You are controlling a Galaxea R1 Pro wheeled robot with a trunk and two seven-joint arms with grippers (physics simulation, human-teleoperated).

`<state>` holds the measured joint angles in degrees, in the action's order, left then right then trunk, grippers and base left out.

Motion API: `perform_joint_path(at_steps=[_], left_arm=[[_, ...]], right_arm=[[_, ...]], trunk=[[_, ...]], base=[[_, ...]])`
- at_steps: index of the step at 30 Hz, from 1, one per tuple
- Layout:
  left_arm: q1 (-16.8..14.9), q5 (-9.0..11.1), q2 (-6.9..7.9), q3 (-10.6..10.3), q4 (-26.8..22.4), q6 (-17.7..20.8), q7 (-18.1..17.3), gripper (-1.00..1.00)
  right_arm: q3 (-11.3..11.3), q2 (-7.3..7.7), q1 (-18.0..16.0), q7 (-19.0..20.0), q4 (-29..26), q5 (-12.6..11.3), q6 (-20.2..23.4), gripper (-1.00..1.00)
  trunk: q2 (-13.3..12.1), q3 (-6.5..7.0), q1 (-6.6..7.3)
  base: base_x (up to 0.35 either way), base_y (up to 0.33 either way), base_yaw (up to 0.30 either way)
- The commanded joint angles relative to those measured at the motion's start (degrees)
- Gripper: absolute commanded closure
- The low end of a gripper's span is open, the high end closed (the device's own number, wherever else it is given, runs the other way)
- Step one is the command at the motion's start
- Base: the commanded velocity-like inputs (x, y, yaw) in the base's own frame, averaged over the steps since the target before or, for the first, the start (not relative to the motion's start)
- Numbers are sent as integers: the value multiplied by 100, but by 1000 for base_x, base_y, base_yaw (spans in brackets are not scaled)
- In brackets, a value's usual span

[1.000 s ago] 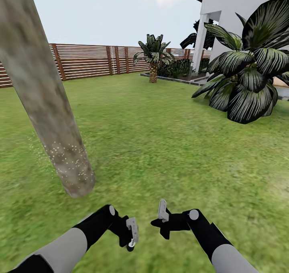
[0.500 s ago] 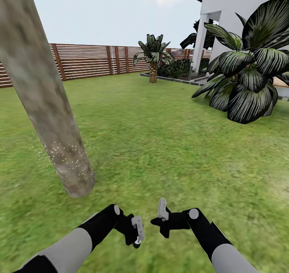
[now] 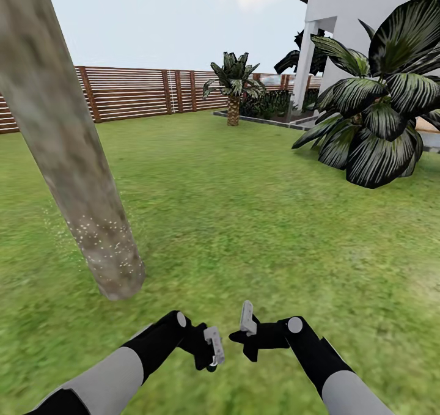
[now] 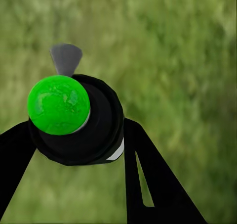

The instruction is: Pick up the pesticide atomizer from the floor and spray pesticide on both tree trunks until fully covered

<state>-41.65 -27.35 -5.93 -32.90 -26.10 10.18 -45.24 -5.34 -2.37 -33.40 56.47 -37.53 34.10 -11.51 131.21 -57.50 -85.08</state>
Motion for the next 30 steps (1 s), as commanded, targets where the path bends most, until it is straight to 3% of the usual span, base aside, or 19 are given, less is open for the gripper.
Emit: perform_joint_path(at_steps=[1, 30], left_arm=[[-1, 1, -7, -3, 0, -4, -1, 100], [8, 10, -189, -6, 0, -8, -46, 100]], right_arm=[[0, 0, 0, 0, 0, 0, 0, 100], [6, 8, 0, -4, 0, 0, 0, 100]], trunk=[[0, 0, 0], [0, 0, 0]], base=[[0, 0, 0], [0, 0, 0]])
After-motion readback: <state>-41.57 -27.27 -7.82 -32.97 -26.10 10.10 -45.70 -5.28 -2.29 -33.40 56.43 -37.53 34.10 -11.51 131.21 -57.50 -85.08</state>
